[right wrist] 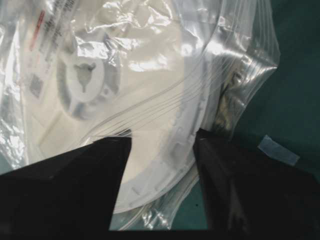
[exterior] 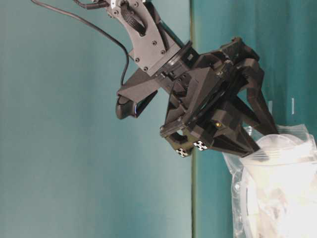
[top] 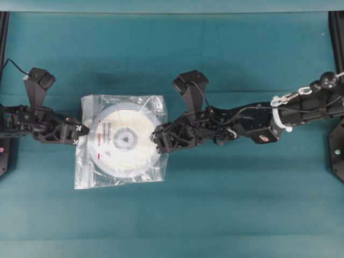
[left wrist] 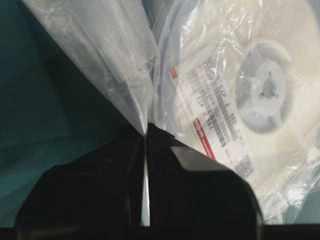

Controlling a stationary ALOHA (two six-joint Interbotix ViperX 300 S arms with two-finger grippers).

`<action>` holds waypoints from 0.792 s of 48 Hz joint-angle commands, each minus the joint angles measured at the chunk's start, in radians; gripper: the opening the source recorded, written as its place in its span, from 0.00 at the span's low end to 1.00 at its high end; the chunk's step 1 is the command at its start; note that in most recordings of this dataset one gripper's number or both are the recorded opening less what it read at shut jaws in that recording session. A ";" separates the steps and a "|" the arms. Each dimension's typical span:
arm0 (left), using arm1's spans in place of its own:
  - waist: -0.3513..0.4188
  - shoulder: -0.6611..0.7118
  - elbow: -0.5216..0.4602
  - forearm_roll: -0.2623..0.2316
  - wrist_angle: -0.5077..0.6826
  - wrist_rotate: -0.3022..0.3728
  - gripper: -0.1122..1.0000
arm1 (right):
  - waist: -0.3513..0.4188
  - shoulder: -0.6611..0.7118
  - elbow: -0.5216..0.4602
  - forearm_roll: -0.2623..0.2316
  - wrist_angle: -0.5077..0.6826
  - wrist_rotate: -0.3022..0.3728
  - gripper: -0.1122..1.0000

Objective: Take out the reel from the clear zip bag.
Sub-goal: 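Reach the right gripper into the bag opening and grasp the white reel, then pull the reel rightward out of the bag with the right gripper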

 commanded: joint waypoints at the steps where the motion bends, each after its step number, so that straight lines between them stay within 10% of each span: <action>1: -0.003 0.003 -0.009 0.002 -0.003 0.002 0.10 | 0.009 -0.005 -0.021 0.003 -0.025 0.009 0.61; 38: -0.003 0.003 -0.006 0.002 -0.003 0.002 0.10 | 0.006 -0.015 0.009 0.037 -0.031 0.011 0.13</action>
